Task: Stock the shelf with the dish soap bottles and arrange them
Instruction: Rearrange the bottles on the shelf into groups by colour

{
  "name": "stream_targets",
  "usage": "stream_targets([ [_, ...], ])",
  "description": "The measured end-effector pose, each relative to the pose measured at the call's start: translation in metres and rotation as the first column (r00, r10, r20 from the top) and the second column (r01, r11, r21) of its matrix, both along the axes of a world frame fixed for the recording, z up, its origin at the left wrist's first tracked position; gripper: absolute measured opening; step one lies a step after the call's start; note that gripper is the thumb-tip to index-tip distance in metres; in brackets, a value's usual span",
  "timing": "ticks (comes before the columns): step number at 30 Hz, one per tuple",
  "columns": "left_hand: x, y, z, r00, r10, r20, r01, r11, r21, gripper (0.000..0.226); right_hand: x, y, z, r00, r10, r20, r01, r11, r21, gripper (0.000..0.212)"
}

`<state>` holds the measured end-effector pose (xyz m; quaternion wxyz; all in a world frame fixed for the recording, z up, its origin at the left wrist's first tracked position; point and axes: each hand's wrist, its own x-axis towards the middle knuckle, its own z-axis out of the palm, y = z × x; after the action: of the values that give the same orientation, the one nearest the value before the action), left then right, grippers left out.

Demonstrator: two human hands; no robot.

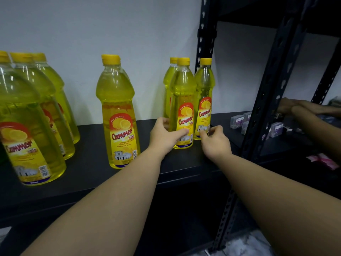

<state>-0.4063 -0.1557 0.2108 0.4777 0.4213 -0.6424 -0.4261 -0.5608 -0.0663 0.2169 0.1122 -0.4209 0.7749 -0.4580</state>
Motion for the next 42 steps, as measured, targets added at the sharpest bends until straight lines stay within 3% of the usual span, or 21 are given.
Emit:
stream_targets([
  [4,0.002,-0.005,-0.005,0.995,0.022,-0.095,-0.018,0.999,0.035,0.073,-0.001,-0.022,0.001,0.999,-0.047,0.002,0.047,0.997,0.056,0.072],
  [8,0.004,-0.007,-0.007,0.991,0.009,-0.134,-0.003,0.999,0.046,0.077,-0.005,-0.037,0.007,0.997,-0.059,0.051,0.056,0.997,0.048,0.090],
  [13,0.003,-0.007,-0.007,0.987,0.047,-0.155,-0.040,0.998,0.053,0.076,-0.008,-0.043,0.003,1.000,-0.014,-0.004,0.014,0.998,0.068,0.085],
  [18,0.003,-0.004,-0.006,0.987,0.055,-0.150,-0.049,0.998,0.044,0.073,-0.005,-0.044,0.001,0.988,-0.081,-0.134,0.093,0.992,0.089,0.104],
  [23,0.002,-0.002,-0.005,0.995,0.077,-0.066,-0.078,0.997,-0.007,0.069,-0.002,-0.039,-0.002,0.962,-0.169,-0.213,0.194,0.976,0.101,0.085],
  [30,0.000,-0.005,-0.005,0.995,0.095,-0.022,-0.096,0.995,-0.033,0.070,-0.002,-0.018,-0.007,0.939,-0.164,-0.303,0.203,0.974,0.101,0.079],
  [38,-0.001,-0.002,-0.001,0.995,0.097,-0.013,-0.097,0.995,0.001,0.078,-0.006,0.002,-0.008,0.977,-0.091,-0.192,0.092,0.996,-0.006,0.083],
  [42,0.002,-0.002,-0.002,0.997,0.074,-0.033,-0.073,0.997,0.039,0.077,-0.002,0.003,-0.004,0.983,-0.071,-0.167,0.073,0.997,0.008,0.096],
])
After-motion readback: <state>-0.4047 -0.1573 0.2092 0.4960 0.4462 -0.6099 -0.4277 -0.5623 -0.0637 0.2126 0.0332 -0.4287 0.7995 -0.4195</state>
